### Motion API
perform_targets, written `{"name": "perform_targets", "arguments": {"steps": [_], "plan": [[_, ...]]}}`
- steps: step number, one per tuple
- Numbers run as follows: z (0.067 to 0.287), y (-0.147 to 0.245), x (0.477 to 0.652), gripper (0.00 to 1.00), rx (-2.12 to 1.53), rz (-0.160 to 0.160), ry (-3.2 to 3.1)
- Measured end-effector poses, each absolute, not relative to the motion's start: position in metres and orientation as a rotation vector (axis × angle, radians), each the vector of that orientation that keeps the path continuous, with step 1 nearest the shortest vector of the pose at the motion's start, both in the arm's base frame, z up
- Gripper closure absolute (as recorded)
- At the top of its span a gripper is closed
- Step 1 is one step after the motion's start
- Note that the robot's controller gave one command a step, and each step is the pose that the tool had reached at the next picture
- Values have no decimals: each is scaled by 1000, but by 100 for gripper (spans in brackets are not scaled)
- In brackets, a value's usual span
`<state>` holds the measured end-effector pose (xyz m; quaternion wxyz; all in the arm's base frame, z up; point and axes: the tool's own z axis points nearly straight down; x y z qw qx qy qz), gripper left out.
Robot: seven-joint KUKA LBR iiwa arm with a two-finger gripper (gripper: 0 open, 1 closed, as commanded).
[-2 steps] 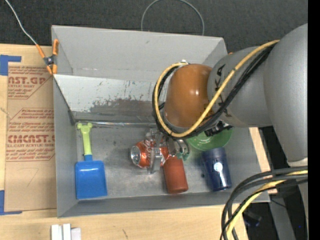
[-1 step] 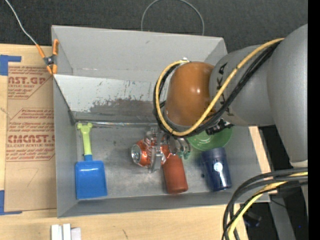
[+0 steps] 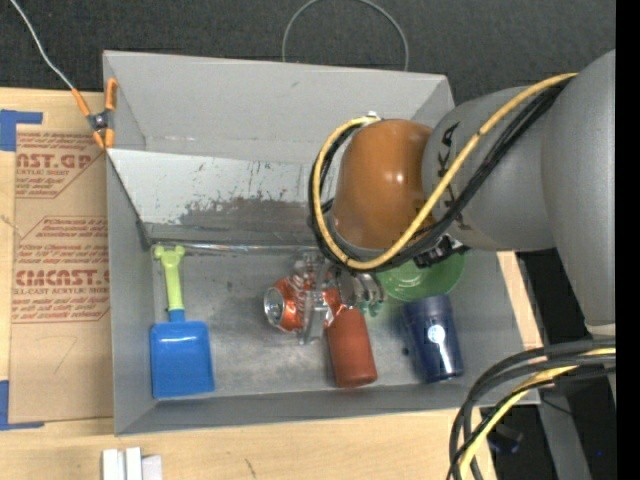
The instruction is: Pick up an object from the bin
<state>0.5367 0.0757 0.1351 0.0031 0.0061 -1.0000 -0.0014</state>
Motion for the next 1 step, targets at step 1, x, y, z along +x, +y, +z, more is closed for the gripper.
{"name": "perform_targets", "arguments": {"steps": [1], "plan": [[145,76,536,100,19,-4,-3133]]}}
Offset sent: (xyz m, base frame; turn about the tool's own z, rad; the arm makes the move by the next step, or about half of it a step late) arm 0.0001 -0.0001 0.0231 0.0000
